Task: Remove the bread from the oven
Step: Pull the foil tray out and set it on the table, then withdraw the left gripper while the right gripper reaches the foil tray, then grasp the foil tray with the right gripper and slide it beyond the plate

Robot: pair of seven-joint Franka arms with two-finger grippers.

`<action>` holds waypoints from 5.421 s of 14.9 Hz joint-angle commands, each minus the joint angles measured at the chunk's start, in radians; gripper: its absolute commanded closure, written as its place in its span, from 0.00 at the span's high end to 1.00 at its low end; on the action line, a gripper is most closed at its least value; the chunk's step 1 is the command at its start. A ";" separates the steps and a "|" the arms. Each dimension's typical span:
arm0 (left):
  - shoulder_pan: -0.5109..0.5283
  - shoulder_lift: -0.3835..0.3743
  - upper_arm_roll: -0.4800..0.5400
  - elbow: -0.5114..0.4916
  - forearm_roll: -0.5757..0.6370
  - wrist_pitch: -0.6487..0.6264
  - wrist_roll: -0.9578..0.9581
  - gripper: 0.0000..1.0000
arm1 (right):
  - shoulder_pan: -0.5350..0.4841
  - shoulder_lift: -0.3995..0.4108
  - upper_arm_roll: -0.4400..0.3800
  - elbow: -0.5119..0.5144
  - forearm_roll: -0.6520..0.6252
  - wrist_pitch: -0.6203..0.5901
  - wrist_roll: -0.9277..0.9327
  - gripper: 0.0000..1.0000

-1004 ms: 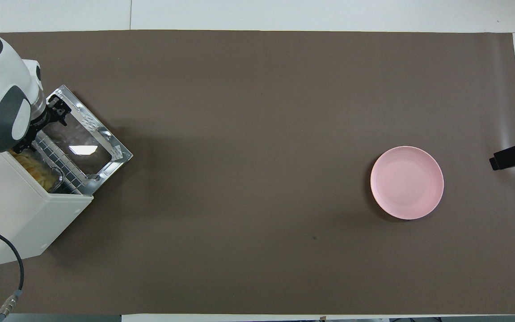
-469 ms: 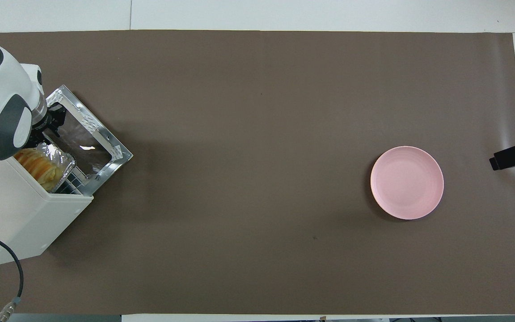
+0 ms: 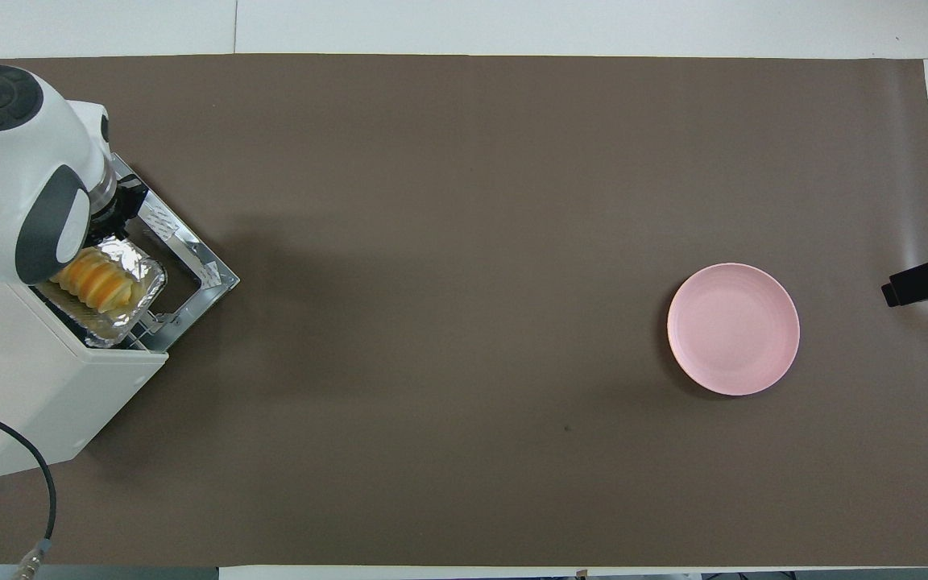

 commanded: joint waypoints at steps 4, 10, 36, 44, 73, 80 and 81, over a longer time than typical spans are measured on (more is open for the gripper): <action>-0.285 0.096 0.016 0.034 -0.102 0.087 0.116 0.00 | -0.015 -0.016 0.013 -0.011 -0.010 -0.010 -0.012 1.00; -0.376 0.079 -0.018 -0.049 -0.141 0.101 0.147 0.00 | -0.011 -0.017 0.022 -0.009 -0.010 -0.030 -0.017 1.00; 0.293 -0.386 -0.002 -0.094 -0.199 -0.514 0.748 1.00 | 0.560 0.387 0.024 0.082 0.081 0.407 0.619 1.00; 0.294 -0.415 -0.002 -0.111 -0.200 -0.515 0.800 1.00 | 0.660 0.659 0.022 0.210 0.067 0.594 0.758 1.00; 0.278 -0.409 -0.009 -0.094 -0.200 -0.486 0.799 1.00 | 0.280 0.656 0.013 0.353 0.112 0.391 0.536 0.00; 0.279 -0.407 -0.010 -0.091 -0.200 -0.480 0.803 1.00 | 0.066 0.688 0.011 0.273 0.125 0.542 0.281 0.00; 0.279 -0.407 -0.010 -0.091 -0.202 -0.480 0.803 1.00 | 0.060 0.688 0.011 0.244 0.125 0.571 0.279 0.00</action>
